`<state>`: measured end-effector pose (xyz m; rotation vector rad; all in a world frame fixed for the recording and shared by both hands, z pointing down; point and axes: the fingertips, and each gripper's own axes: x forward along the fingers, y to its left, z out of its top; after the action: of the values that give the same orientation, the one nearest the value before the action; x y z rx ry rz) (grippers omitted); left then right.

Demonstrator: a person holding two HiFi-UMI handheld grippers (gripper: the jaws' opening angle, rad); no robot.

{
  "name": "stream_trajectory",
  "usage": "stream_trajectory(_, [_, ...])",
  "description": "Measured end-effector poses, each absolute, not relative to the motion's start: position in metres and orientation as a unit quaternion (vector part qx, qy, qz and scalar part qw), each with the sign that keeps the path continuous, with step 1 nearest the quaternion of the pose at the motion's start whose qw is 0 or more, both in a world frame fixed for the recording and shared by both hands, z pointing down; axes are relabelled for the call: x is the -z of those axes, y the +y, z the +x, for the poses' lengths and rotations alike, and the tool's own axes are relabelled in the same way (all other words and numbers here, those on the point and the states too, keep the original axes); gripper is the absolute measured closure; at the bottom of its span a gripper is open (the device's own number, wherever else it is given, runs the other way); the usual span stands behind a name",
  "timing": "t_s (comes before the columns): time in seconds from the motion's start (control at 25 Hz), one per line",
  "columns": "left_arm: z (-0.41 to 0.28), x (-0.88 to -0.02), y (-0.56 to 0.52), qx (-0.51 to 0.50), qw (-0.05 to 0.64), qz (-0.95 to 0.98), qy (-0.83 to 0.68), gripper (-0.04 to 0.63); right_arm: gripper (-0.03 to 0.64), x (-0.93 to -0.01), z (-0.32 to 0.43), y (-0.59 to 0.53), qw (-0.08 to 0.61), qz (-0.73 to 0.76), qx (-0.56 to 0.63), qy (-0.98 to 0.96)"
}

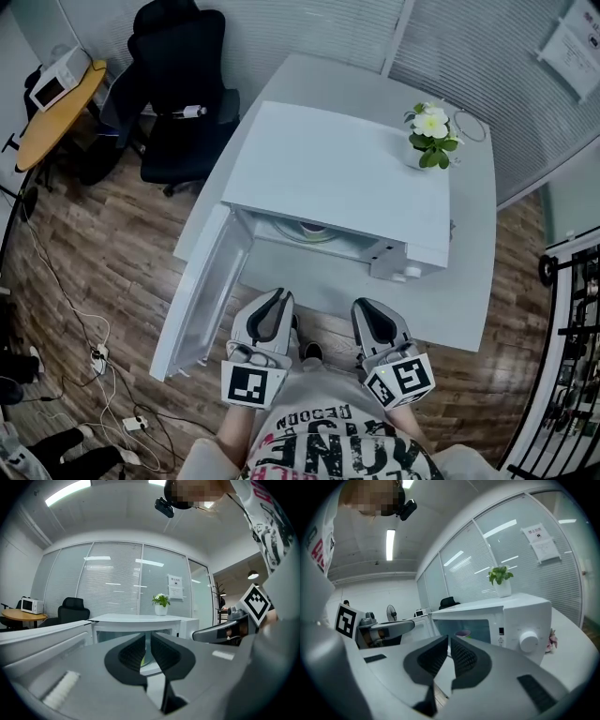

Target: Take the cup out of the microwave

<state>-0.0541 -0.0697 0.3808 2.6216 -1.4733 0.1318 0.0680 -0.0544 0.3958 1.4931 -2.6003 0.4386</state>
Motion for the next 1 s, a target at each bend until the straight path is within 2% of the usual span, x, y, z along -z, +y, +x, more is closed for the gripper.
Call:
stream_trajectory(0.48, [-0.071, -0.380, -0.138, -0.041, 0.061, 0.894, -0.442, 0.549, 0.589, -0.396, 0.042, -0.111, 0.050, 0.530, -0.149, -0.833])
stream_trajectory(1.0, [-0.074, -0.392, -0.159, -0.045, 0.068, 0.906, -0.415, 0.549, 0.589, -0.405, 0.039, -0.130, 0.049, 0.556, -0.158, -0.814])
